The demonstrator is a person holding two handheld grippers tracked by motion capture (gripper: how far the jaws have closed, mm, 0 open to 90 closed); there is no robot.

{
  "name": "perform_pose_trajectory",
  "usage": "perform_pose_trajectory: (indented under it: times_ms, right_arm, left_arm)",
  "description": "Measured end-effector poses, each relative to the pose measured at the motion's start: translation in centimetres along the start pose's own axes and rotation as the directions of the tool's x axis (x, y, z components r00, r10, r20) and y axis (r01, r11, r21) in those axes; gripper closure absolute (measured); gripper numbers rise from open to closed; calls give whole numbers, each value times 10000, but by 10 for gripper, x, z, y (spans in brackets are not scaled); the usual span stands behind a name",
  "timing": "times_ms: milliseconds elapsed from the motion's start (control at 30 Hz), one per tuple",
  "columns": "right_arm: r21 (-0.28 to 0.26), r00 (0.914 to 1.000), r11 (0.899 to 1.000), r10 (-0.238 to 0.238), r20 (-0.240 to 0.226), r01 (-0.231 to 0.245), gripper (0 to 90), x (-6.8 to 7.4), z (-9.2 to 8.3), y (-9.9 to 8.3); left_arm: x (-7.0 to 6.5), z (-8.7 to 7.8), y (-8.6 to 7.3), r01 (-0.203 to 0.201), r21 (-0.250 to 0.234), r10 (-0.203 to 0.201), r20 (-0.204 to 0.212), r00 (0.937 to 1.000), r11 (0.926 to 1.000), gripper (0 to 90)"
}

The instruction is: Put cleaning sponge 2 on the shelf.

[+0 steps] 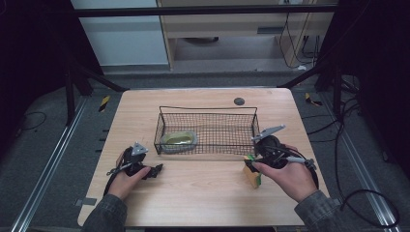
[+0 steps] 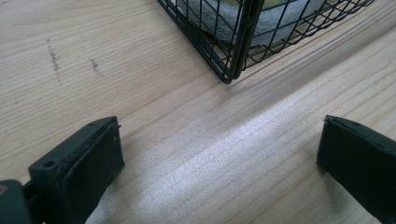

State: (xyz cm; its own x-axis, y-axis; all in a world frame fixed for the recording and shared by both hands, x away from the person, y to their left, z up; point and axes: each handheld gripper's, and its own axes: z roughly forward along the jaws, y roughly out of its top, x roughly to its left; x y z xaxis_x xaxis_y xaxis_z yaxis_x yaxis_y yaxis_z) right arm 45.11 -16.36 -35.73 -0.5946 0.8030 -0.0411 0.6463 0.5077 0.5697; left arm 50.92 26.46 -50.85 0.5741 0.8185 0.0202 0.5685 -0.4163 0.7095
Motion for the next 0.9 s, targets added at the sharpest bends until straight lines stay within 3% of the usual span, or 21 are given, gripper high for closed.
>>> perform_pose_trajectory:
  times_ms: [233,500,733,900]
  right_arm:
    - [339,9999,9994,95,-142,-90,374,1,13,-1]
    - [1201,9995,9922,331,-13,-327,340,-5,35,-8]
    - [1906,9992,9809,395,10,-389,409,-7,54,-7]
    - [2071,9992,9776,394,-46,-376,461,-8,59,-7]
  left_arm:
    - [0,0,0,-4,0,4,5,10000,10000,0]
    - [1,0,0,-53,2,53,57,10000,10000,0]
    - [1,0,0,-80,5,80,83,9999,10000,0]
    - [1,0,0,-93,5,93,97,9999,10000,0]
